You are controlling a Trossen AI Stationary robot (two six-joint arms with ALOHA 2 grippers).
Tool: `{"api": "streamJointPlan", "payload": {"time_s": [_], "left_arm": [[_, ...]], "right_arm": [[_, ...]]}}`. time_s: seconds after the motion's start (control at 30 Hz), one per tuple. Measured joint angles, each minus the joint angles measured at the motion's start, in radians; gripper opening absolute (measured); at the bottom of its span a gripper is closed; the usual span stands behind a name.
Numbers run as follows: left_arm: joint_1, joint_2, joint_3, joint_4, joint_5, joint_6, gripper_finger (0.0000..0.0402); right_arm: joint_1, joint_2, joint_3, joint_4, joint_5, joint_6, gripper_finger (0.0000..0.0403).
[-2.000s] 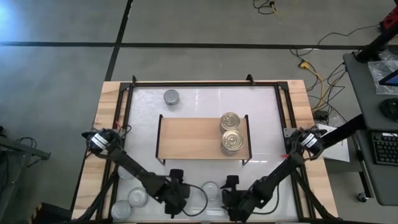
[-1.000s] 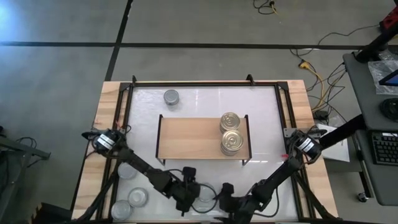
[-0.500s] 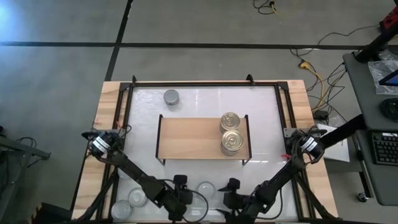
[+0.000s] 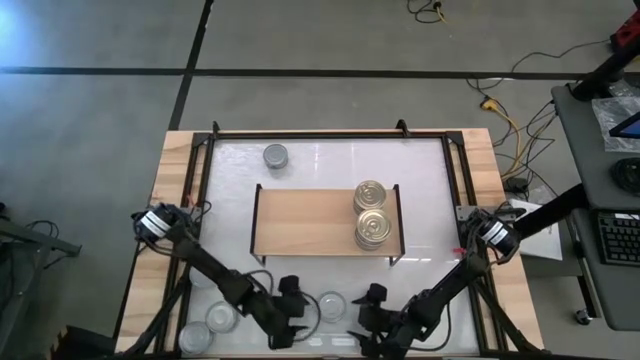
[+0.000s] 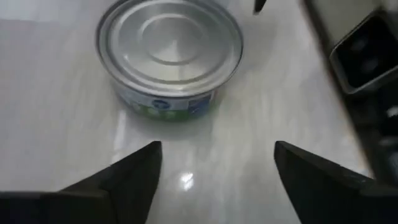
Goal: Stack canned seafood by type on shelf
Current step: Put the green tuna can on the shelf
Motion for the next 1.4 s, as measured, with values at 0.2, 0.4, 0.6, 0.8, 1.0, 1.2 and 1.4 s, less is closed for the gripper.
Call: {"api": "streamJointPlan", "payload": {"time_s": [0.2, 0.4, 0.6, 0.8, 1.0, 1.2, 1.4], "left_arm": [[0.019, 0.044, -0.121, 0.287, 0.016, -0.02, 0.0348], [0.003, 0.066, -0.12, 0.289, -0.04, 0.064, 0.0368], [0.0, 0.063, -0.121, 0.284, -0.044, 0.028, 0.0366], [-0.002, 0.063, -0.12, 0.282, -0.055, 0.002, 0.0366], [0.0, 0.061, -0.089, 0.223, -0.043, -0.023, 0.0366], [0.0, 0.056, -0.006, 0.031, -0.011, -0.006, 0.0366], [-0.014, 0.053, 0.043, -0.07, -0.021, 0.05, 0.0366]], "right_arm": [[-0.004, 0.0, 0.0, 0.0, 0.0, -0.004, 0.038], [-0.004, 0.0, 0.0, -0.001, -0.001, -0.006, 0.038], [-0.002, -0.01, 0.002, -0.001, -0.001, -0.013, 0.038], [-0.002, -0.01, 0.002, -0.003, -0.002, -0.031, 0.038], [-0.002, -0.011, 0.002, -0.006, -0.01, -0.001, 0.038], [-0.006, -0.012, 0.0, -0.008, -0.065, 0.02, 0.038], [-0.006, -0.014, 0.0, -0.008, -0.081, 0.046, 0.038]]}}
